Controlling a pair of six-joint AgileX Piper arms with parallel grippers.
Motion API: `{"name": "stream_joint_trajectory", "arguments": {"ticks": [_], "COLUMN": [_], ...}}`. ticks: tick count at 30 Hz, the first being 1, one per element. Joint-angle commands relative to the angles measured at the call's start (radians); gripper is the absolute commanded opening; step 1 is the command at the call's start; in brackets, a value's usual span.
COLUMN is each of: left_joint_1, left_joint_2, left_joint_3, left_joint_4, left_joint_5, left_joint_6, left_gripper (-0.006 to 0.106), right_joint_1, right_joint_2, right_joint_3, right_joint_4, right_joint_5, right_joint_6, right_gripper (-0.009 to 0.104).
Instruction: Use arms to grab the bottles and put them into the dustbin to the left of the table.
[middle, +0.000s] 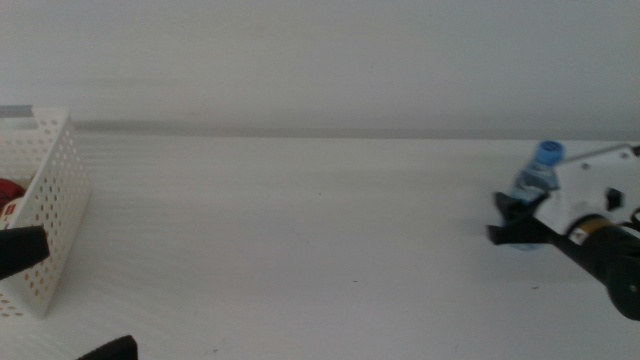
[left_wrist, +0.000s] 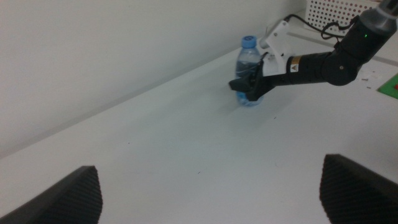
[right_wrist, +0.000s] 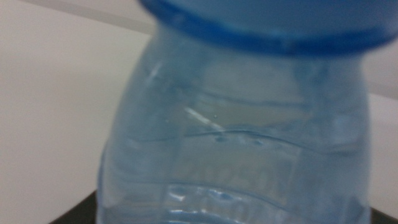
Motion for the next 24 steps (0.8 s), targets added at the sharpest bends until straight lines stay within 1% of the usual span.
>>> {"name": "stream_joint_trajectory", "arguments": {"ticks": [1, 4, 5, 8, 11, 13, 17, 21, 23, 24], "left_joint_1": [-0.009, -0.009, -0.009, -0.009, -0.009, -0.009, -0.009, -0.009, -0.009, -0.009], "left_joint_2": [-0.005, -0.005, -0.005, -0.005, -0.005, -0.005, -0.005, -0.005, -0.005, -0.005], "left_joint_3": [0.002, 0.002, 0.002, 0.002, 0.002, 0.002, 0.002, 0.002, 0.002, 0.002], "left_joint_4": [0.000, 0.000, 0.000, 0.000, 0.000, 0.000, 0.000, 0.000, 0.000, 0.000], "left_joint_5": [-0.017, -0.017, -0.017, -0.017, -0.017, -0.017, -0.017, -0.017, -0.017, -0.017], "left_joint_6": [-0.003, -0.003, -0.003, -0.003, -0.003, -0.003, -0.003, -0.003, -0.003, -0.003], "left_gripper": [0.094, 0.094, 0.094, 0.094, 0.094, 0.094, 0.094, 0.094, 0.094, 0.094], "right_joint_1": [0.086, 0.214, 0.261, 0.385, 0.471, 0.504, 0.549, 0.568, 0.572, 0.574], "right_joint_2": [-0.079, -0.093, -0.081, -0.003, 0.099, 0.165, 0.280, 0.324, 0.334, 0.336], "right_joint_3": [-0.035, -0.152, -0.209, -0.380, -0.506, -0.568, -0.659, -0.680, -0.680, -0.680], "right_joint_4": [-0.043, -0.052, -0.062, -0.098, -0.126, -0.132, -0.128, -0.126, -0.125, -0.125], "right_joint_5": [-0.025, 0.084, 0.144, 0.258, 0.269, 0.267, 0.262, 0.259, 0.261, 0.263], "right_joint_6": [0.057, 0.075, 0.075, 0.085, 0.137, 0.143, 0.209, 0.211, 0.214, 0.219], "right_gripper": [-0.002, -0.002, -0.002, -0.002, -0.002, -0.002, -0.002, -0.002, 0.001, 0.004]}}
